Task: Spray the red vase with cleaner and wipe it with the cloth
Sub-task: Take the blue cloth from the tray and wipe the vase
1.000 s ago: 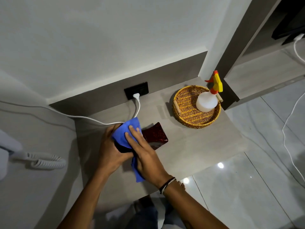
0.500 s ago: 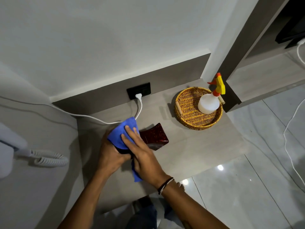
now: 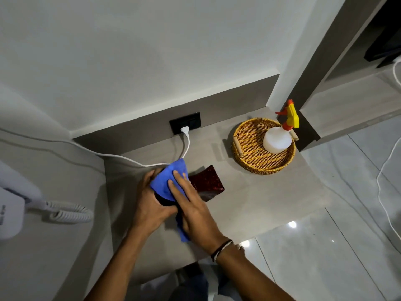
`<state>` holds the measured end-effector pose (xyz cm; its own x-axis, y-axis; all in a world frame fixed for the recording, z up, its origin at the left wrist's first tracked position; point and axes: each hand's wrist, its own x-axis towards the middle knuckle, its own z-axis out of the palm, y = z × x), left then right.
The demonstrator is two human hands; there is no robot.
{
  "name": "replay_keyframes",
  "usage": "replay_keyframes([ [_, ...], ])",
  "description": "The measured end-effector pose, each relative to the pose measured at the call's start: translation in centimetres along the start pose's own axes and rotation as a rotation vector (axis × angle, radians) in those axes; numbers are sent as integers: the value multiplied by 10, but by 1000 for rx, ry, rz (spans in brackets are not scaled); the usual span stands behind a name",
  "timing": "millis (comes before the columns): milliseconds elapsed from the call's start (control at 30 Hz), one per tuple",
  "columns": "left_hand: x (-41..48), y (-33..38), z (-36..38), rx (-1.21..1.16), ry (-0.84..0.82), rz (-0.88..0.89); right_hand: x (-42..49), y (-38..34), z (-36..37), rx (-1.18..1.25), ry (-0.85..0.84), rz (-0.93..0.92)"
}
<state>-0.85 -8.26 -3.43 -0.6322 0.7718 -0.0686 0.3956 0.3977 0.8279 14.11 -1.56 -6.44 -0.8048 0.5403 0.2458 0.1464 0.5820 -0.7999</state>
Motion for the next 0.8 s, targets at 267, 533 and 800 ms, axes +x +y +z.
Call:
replay_keyframes([
  [267,-1,-7,3,137,16,42,-4,77,-62,-187,-107,374],
  [533,13,-21,-6,-262,135,-364,4,78,-70,393,208,813],
  [800,8,-4,-12,55,-37,-372,17,84,-73,641,199,942],
])
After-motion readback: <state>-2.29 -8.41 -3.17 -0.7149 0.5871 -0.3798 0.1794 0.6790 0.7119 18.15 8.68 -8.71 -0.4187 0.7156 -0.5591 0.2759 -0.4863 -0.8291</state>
